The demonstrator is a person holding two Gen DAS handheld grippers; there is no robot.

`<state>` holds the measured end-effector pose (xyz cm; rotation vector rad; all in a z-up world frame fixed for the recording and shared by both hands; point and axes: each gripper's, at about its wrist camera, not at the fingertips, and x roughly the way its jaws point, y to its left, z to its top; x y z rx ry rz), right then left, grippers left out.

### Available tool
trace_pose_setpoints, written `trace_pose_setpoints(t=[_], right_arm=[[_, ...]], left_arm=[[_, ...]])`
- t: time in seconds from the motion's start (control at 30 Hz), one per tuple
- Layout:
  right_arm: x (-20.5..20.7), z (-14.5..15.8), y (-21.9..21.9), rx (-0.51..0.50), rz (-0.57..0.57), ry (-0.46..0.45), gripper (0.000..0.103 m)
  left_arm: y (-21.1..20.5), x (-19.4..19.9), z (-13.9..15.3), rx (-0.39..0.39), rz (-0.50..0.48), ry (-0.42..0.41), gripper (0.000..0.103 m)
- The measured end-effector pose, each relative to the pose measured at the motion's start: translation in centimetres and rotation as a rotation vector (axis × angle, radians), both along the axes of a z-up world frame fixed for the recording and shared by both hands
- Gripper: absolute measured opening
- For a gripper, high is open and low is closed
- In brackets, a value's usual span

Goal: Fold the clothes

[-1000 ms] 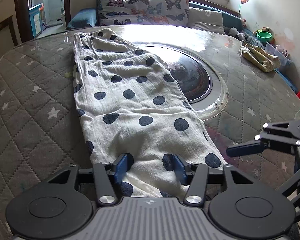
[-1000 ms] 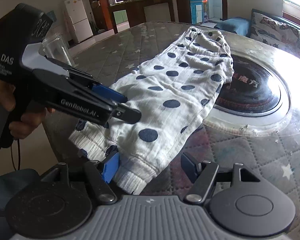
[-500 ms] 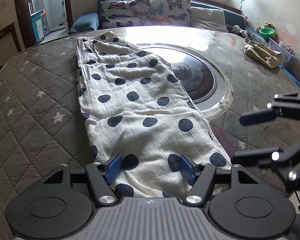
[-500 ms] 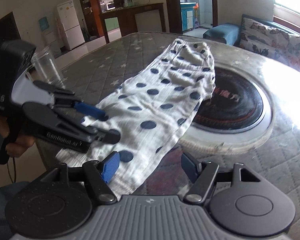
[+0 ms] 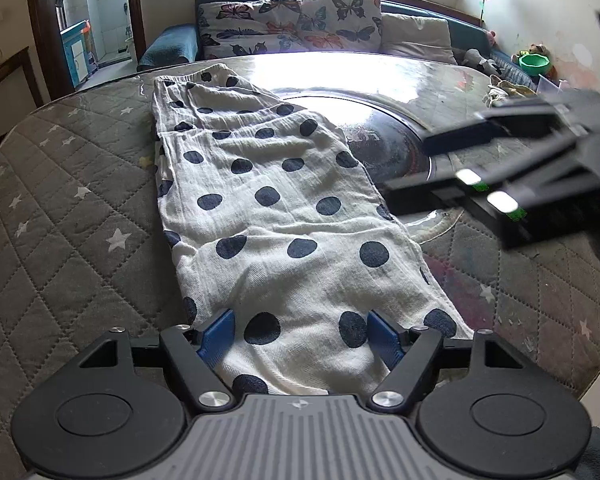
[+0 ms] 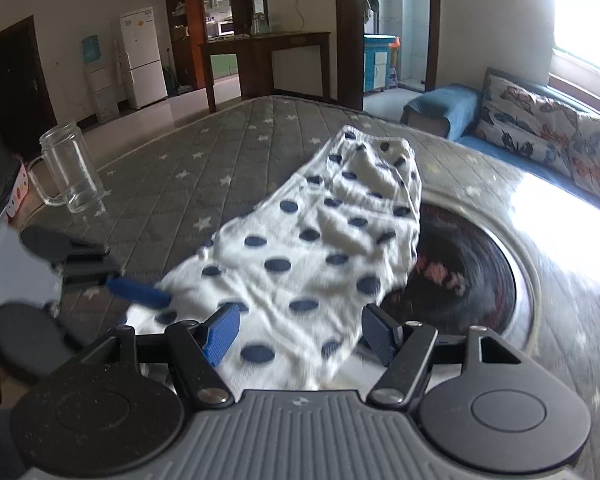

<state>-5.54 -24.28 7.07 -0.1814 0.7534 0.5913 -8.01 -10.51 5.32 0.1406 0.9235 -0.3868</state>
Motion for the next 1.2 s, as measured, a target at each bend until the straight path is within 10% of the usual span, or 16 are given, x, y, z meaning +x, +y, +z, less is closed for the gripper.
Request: trace_pose_setpoints(t=[0.67,1.2], right_arm=[[12.1,-6.5,0.7,-0.044,-0.108,0.122,0.059],[15.4,-6.1,2.0,-0.011,-0.071,0.126,0.059]], left_arm=[[0.9,0.2,-0.2,-0.033,-0.038,0.040,0.079],[2.8,5.4,0.3,-0.132,0.040,0.048,0.079]])
